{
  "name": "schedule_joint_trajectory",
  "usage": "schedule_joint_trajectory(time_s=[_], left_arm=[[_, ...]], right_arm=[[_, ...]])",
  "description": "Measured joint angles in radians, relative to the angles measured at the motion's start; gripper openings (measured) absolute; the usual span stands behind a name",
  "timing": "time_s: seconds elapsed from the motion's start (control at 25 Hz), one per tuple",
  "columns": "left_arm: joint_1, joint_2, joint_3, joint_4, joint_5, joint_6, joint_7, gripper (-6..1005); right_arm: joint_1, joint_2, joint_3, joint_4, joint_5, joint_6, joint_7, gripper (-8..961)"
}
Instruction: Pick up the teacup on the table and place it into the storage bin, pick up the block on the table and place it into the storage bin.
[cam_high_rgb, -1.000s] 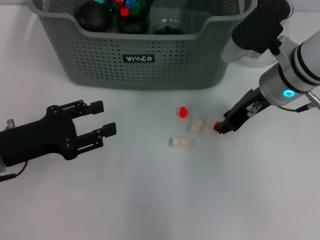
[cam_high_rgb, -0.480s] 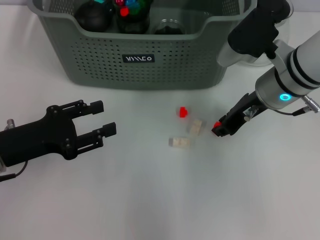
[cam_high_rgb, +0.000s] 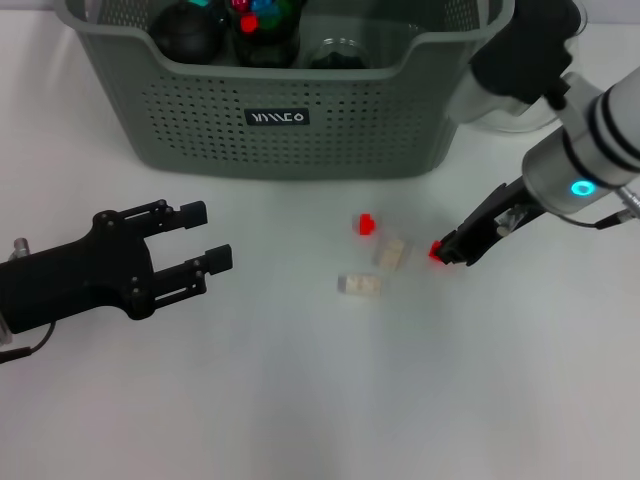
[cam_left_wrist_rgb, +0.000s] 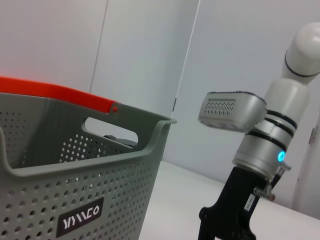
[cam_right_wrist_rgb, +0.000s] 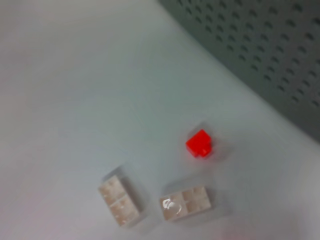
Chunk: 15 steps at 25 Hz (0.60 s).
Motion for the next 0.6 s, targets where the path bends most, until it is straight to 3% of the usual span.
schedule_joint_trajectory(time_s=[0.36, 0.6], left_arm=[[0.005, 0.000, -0.010, 0.000, 0.000, 0.000, 0.000, 633], [0.006, 0.000, -0.023, 0.000, 0.000, 0.000, 0.000, 633]], right_arm=[[-0.088, -0.004, 0.174, -0.238, 0.065, -0.171, -0.063, 125], [-0.125, -0.006, 0.436, -0.348, 0.334, -0.373, -0.242, 125]])
